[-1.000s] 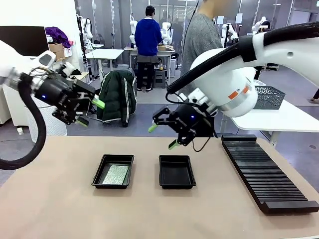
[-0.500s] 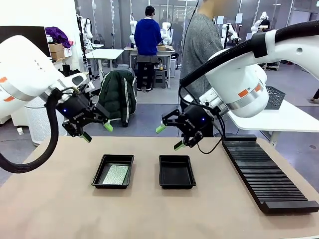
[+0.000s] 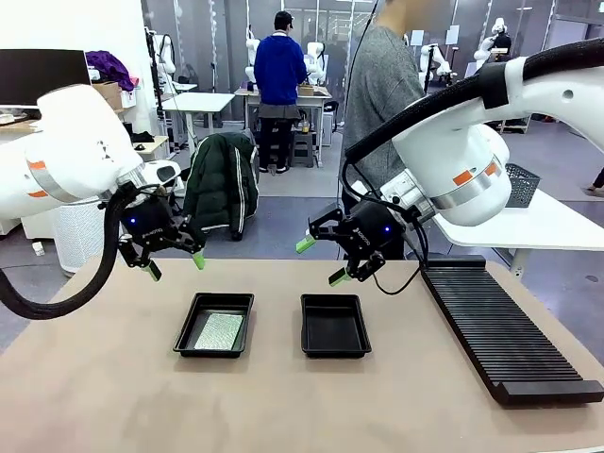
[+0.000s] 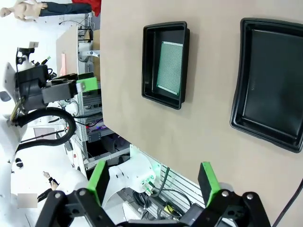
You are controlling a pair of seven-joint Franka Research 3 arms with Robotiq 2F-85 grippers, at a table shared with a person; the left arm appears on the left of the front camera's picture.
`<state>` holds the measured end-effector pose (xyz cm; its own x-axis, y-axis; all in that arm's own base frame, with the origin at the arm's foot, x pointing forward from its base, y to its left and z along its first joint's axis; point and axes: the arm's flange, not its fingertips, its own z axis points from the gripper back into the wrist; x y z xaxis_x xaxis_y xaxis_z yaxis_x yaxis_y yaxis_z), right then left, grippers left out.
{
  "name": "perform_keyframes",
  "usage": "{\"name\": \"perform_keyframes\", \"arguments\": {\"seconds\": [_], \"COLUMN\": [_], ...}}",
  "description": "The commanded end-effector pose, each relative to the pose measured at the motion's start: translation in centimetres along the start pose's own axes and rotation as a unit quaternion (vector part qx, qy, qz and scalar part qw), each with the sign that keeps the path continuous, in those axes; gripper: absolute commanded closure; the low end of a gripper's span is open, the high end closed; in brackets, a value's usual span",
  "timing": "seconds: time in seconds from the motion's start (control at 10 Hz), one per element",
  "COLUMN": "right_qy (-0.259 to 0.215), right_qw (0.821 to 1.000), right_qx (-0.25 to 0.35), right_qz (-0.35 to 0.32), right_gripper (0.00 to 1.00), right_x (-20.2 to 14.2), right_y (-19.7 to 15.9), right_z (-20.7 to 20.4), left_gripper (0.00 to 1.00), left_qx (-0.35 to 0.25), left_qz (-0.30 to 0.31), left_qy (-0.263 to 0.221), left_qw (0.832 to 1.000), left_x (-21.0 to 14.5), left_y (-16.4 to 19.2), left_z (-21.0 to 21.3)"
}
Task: Inspect and transfer BCBs to ESD trays.
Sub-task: Pick up the ESD tray and place it on the left side of the table.
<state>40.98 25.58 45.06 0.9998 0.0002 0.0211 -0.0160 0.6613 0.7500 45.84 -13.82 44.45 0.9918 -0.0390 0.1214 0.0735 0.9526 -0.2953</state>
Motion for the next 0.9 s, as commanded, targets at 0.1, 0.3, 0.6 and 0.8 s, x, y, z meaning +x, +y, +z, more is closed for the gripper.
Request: {"name": "perform_keyframes", "arguments": {"seconds": [0.1,0.3,0.6,0.8], "right_qy": [0.000,0.000,0.000,0.000], "right_qw": [1.000,1.000,1.000,1.000], "right_qx": [-0.004,-0.004,-0.004,-0.004], "right_qz": [0.000,0.000,0.000,0.000], "right_gripper": [0.00,0.00,0.00,0.00], "right_x": [0.1,0.1,0.1,0.1], "right_y": [0.0,0.0,0.0,0.0], "right_z": [0.1,0.1,0.1,0.1], "left_gripper": [0.00,0.00,0.00,0.00], "left_qx": [0.059,0.091,0.127,0.121], "left_qz": [0.001,-0.004,-0.006,-0.004], "left_qy": [0.007,0.005,-0.010,-0.023], "left_qw": [0.998,0.996,0.992,0.992], "left_x": [1.6,2.0,2.4,2.4], "left_y": [-0.7,-0.6,-0.8,-0.9], "left_z": [-1.9,-3.7,-5.6,-7.2]}}
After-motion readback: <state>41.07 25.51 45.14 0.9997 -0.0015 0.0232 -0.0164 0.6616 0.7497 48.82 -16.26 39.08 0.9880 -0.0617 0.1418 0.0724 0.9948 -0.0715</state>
